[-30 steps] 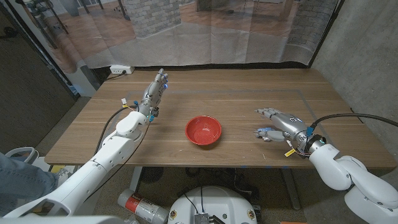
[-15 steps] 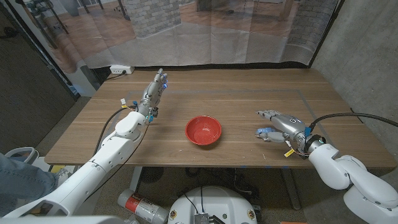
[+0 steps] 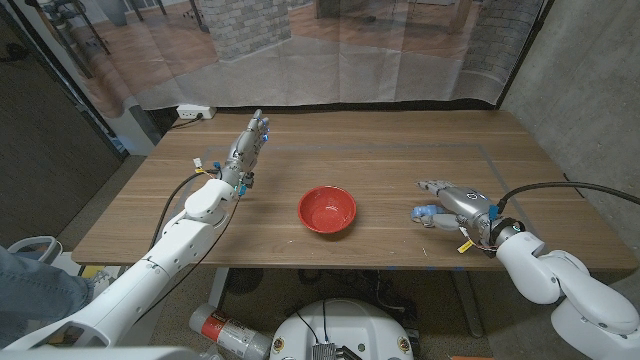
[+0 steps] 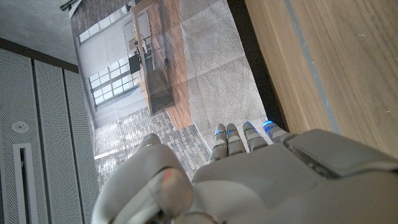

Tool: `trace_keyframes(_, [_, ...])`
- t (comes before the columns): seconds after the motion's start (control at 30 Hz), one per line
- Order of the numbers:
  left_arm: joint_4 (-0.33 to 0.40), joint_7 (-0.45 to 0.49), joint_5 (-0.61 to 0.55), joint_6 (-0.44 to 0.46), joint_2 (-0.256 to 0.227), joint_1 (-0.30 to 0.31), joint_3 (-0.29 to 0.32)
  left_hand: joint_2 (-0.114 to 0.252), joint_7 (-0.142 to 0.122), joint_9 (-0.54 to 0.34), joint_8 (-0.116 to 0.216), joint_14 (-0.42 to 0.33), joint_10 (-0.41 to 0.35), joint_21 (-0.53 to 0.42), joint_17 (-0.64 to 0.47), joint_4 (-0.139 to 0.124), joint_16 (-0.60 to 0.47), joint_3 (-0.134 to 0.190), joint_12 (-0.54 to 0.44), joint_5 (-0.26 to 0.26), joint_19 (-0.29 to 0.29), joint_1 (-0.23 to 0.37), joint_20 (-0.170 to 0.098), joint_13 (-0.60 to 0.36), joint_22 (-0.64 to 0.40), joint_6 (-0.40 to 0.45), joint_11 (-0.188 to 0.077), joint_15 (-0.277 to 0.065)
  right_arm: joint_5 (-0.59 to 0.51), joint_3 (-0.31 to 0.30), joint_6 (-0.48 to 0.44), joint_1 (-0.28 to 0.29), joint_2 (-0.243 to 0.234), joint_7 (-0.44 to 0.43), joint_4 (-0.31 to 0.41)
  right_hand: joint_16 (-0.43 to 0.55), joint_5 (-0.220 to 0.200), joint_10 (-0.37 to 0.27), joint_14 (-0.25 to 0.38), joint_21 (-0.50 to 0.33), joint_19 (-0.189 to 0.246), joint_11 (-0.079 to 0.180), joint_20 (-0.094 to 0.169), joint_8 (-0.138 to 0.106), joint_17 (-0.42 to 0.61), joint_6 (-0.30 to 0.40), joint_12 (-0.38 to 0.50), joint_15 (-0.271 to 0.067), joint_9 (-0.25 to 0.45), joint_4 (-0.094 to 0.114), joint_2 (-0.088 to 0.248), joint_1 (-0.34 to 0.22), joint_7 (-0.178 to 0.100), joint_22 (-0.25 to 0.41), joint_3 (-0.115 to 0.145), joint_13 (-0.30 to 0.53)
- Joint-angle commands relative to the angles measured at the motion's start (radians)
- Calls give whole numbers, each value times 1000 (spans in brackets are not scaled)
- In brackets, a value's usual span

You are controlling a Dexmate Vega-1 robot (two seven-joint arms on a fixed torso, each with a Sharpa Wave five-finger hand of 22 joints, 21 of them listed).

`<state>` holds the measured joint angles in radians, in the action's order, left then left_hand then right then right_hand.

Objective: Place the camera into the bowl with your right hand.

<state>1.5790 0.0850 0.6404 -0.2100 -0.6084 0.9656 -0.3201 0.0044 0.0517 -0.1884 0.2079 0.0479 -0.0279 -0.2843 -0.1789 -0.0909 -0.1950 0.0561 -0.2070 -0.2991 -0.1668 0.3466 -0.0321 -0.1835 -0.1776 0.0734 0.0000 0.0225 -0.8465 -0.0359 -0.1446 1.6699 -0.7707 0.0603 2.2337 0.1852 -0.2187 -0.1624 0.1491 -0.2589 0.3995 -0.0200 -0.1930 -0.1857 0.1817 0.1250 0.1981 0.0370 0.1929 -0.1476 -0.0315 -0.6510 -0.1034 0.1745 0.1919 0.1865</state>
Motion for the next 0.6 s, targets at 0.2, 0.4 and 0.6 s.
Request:
trace_keyframes(0.2, [-5,-4,5,0,1,3,2,10,2,-2,-1,5,-6,5,-5,-5,5,-10,2,2,-7,1,-6,-6,-3,10,-4,7,-11,41,-60,-25,-31,29,-13,7,0,-4,16,-6,37,1,10,-12,3,16,10,-13,2,0,7,-14,-4,4,12,3])
trace_keyframes(0.4, [-9,-7,7,3,1,1,0,10,2,-2,-1,6,-5,6,-5,-6,5,-11,2,3,-6,1,-5,-6,-3,10,-4,6,-12,60,-77,-36,-39,24,-26,8,0,-4,20,-7,44,1,15,-14,3,19,10,-19,3,1,9,-16,-4,4,13,3])
trace_keyframes(0.6, [-8,-4,4,7,0,-1,-1,11,1,-2,-1,10,-5,8,-5,-6,7,-12,2,4,-6,0,-4,-6,-3,11,-5,8,-12,74,-98,-41,-51,27,-31,9,1,-10,23,-6,55,19,20,-14,4,21,14,-28,3,1,13,-20,-5,4,17,4])
